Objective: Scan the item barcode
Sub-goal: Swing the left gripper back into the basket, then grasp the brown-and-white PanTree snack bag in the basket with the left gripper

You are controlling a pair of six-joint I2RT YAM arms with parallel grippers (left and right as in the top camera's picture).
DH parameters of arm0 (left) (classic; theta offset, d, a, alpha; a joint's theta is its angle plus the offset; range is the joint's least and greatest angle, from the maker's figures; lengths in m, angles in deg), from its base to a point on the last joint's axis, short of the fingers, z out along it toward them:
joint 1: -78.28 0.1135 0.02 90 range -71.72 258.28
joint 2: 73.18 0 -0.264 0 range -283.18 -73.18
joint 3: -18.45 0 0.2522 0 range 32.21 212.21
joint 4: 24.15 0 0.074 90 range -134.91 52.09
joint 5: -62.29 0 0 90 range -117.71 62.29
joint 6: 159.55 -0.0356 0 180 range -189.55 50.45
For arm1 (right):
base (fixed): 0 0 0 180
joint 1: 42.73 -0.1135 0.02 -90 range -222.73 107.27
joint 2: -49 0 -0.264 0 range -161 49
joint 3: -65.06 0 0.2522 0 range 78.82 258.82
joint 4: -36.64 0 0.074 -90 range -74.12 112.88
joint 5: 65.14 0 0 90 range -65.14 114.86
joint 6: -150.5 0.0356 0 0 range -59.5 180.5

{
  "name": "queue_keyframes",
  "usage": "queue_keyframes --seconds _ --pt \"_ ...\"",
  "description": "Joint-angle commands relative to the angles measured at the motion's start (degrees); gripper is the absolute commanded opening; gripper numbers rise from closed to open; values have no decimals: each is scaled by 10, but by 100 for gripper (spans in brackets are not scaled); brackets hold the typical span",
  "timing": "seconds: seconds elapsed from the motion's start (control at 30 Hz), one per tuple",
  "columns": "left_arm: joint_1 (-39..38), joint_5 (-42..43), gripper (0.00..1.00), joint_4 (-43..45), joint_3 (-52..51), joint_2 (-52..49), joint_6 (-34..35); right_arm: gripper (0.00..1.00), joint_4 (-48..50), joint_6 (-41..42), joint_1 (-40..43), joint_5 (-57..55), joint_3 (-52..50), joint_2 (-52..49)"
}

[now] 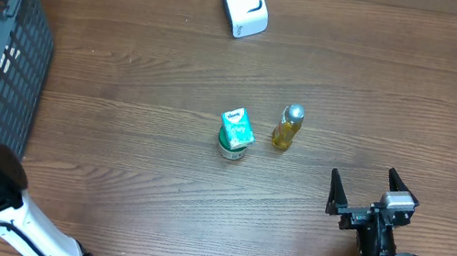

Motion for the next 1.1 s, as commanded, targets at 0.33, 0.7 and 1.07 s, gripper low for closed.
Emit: queue_keyframes --seconds 0.33,0.7,1.07 --pt "42 90 100 5 -56 -146 -160 100 2 1 1 -1 -6 4" --pt "43 69 100 21 -57 -191 -195 100 2 1 1 -1 -6 4" --pt "43 32 99 48 -97 -191 -213 100 2 1 1 -1 -6 4"
